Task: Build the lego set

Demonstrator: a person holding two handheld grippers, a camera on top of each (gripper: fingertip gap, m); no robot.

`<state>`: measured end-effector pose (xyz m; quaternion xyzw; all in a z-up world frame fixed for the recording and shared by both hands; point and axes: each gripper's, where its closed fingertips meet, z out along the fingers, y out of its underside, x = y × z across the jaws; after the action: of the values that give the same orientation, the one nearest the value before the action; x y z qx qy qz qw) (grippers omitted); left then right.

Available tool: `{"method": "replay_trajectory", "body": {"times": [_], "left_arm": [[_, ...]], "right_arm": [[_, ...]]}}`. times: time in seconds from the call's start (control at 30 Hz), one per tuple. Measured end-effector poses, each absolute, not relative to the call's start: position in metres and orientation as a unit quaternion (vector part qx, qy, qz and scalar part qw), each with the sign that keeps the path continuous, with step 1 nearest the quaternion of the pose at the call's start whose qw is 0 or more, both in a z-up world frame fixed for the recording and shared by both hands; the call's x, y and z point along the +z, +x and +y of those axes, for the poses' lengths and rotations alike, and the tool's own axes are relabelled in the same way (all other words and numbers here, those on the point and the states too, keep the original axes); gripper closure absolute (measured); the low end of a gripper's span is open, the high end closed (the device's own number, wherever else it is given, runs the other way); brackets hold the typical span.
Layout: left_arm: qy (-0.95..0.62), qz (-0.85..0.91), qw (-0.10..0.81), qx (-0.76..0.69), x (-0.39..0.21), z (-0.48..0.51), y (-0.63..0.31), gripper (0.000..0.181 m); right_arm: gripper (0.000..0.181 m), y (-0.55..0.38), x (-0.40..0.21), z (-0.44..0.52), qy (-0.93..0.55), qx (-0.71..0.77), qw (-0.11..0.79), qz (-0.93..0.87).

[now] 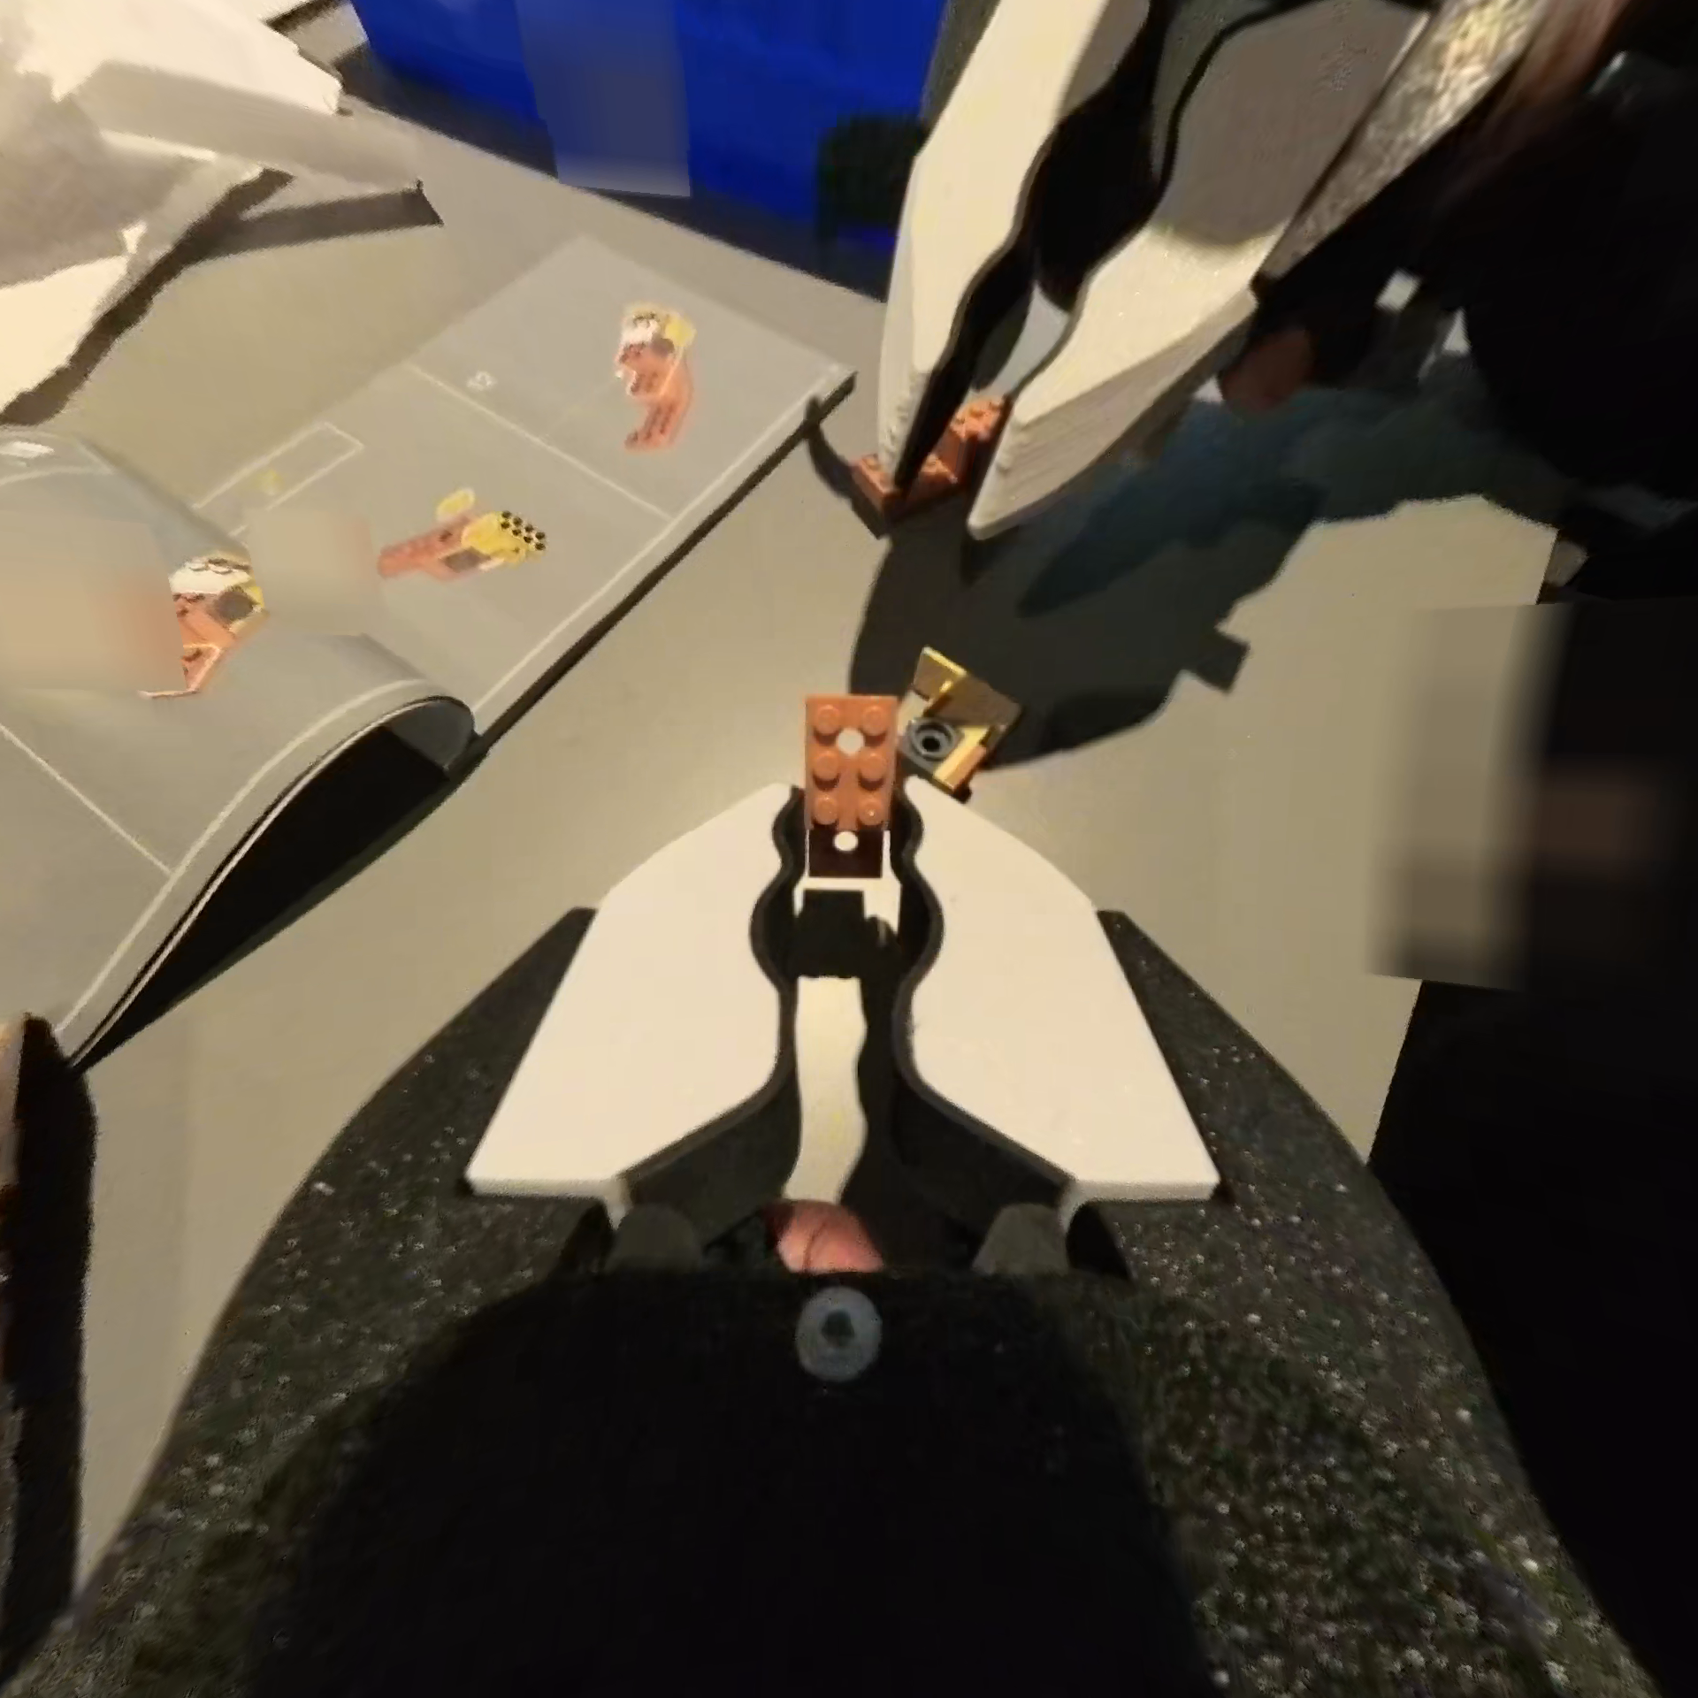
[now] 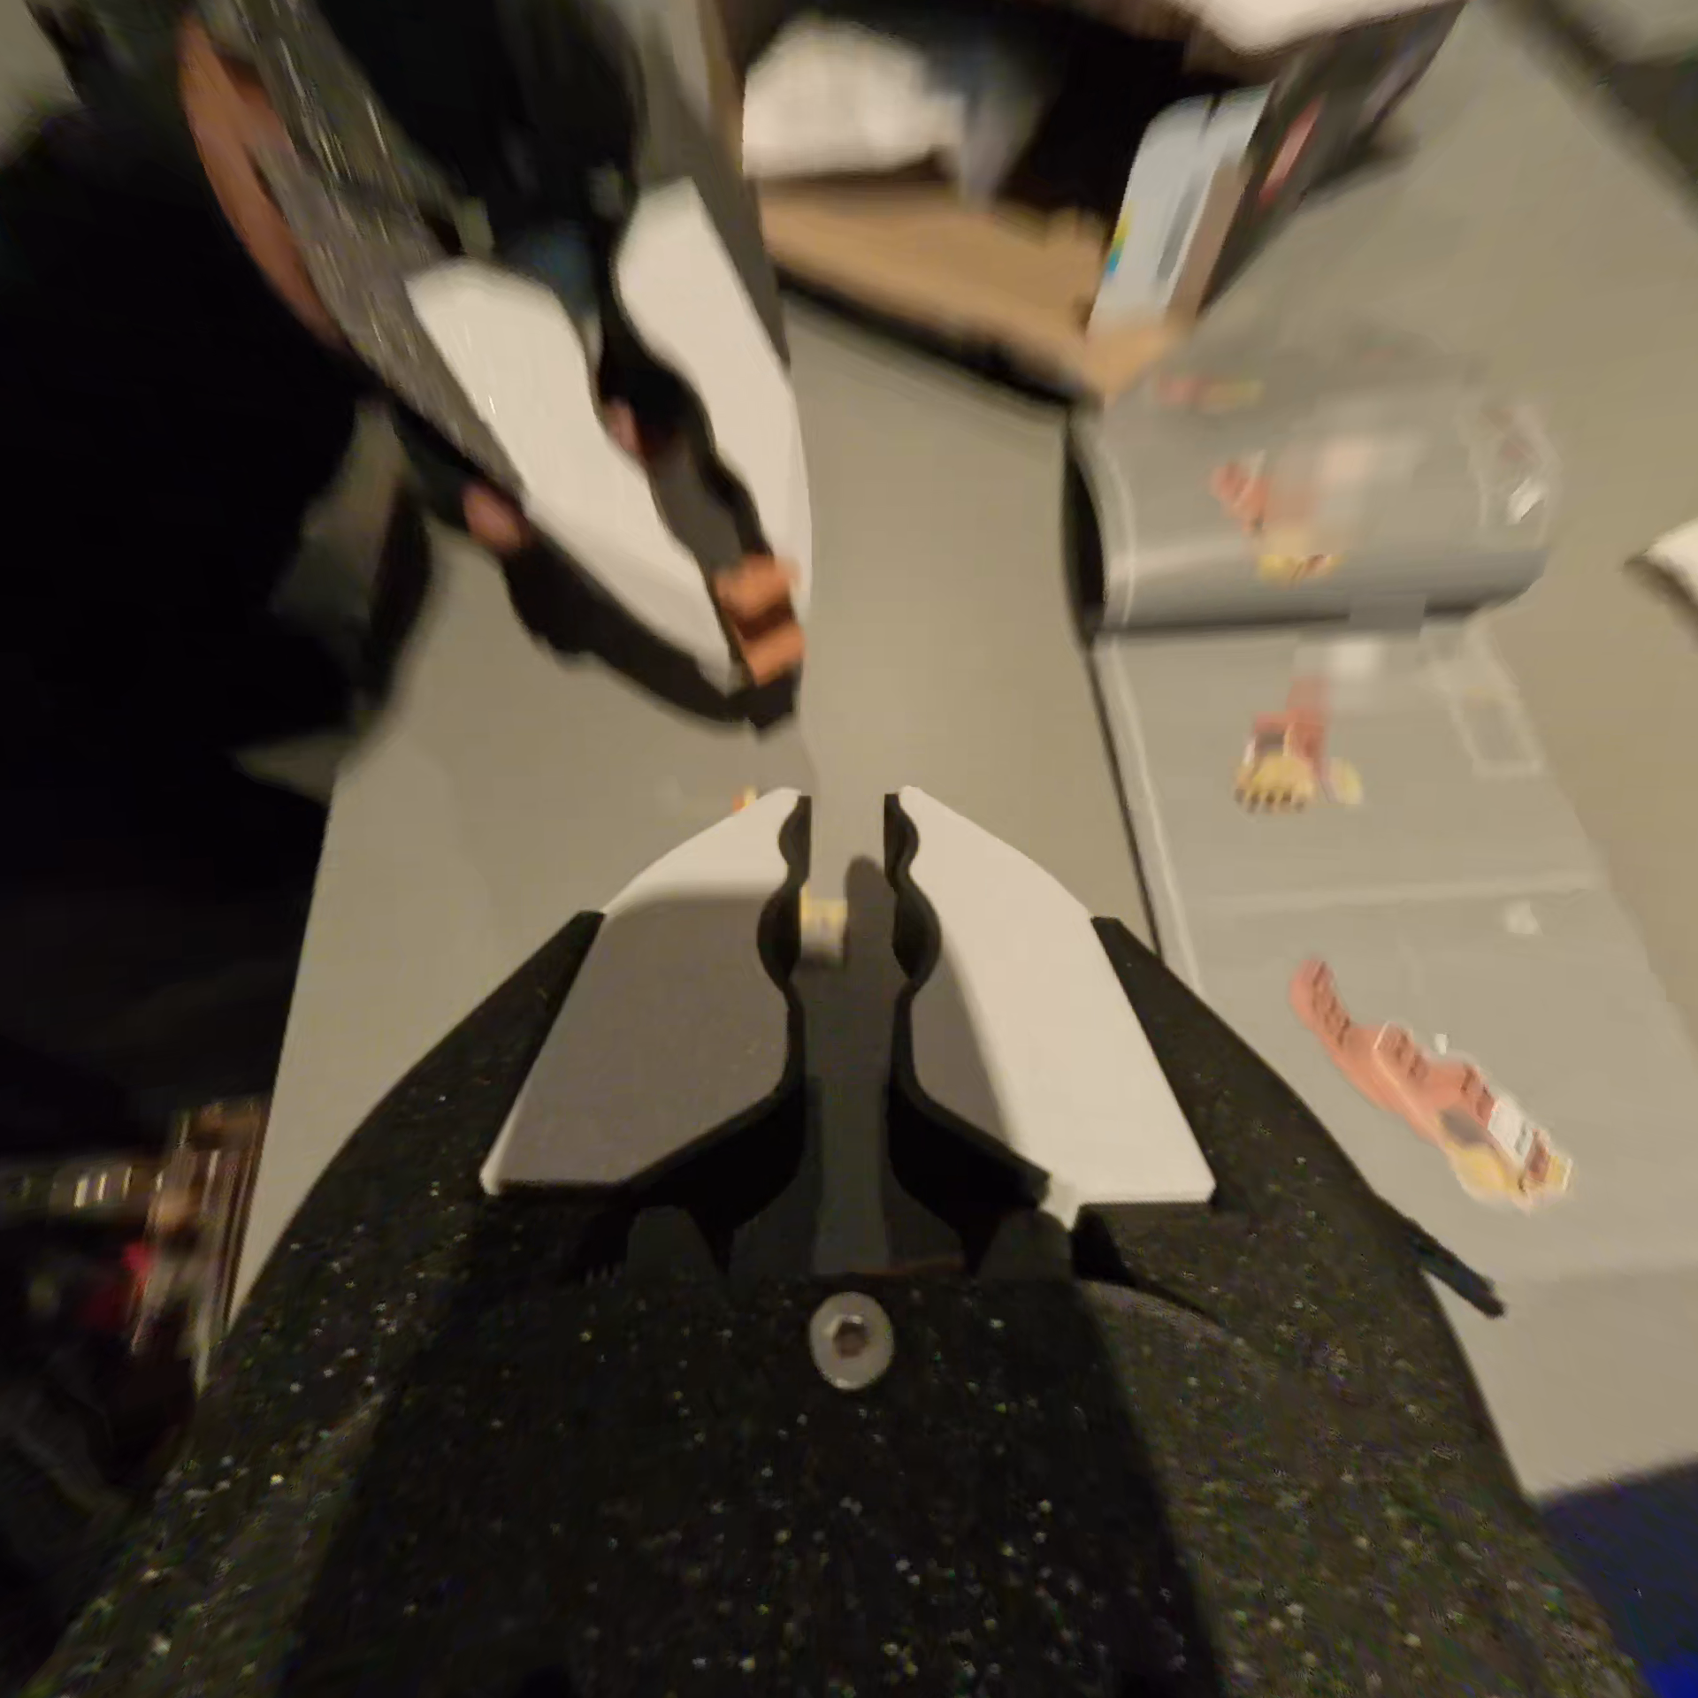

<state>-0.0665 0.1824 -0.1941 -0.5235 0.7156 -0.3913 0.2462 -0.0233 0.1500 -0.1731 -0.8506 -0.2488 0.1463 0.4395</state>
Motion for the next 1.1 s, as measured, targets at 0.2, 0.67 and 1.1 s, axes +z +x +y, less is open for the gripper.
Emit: {"method": "replay_trajectory", "body": {"times": [0.2, 0.67, 1.1], "left_arm": [[-0.519, 0.730, 0.226, -0.383, -0.203, 0.176, -0.069, 0.165], [-0.518, 0.737, 0.214, -0.378, -0.211, 0.173, -0.068, 0.165], [-0.520, 0.748, 0.194, -0.363, -0.218, 0.167, -0.072, 0.165]], "right_arm": [[0.149, -0.025, -0.200, 0.139, -0.887, 0.150, 0.367, -0.238], [0.149, -0.041, -0.226, 0.141, -0.884, 0.068, 0.336, -0.318], [0.149, -0.035, -0.209, 0.154, -0.647, -0.287, 0.400, -0.582]]}}
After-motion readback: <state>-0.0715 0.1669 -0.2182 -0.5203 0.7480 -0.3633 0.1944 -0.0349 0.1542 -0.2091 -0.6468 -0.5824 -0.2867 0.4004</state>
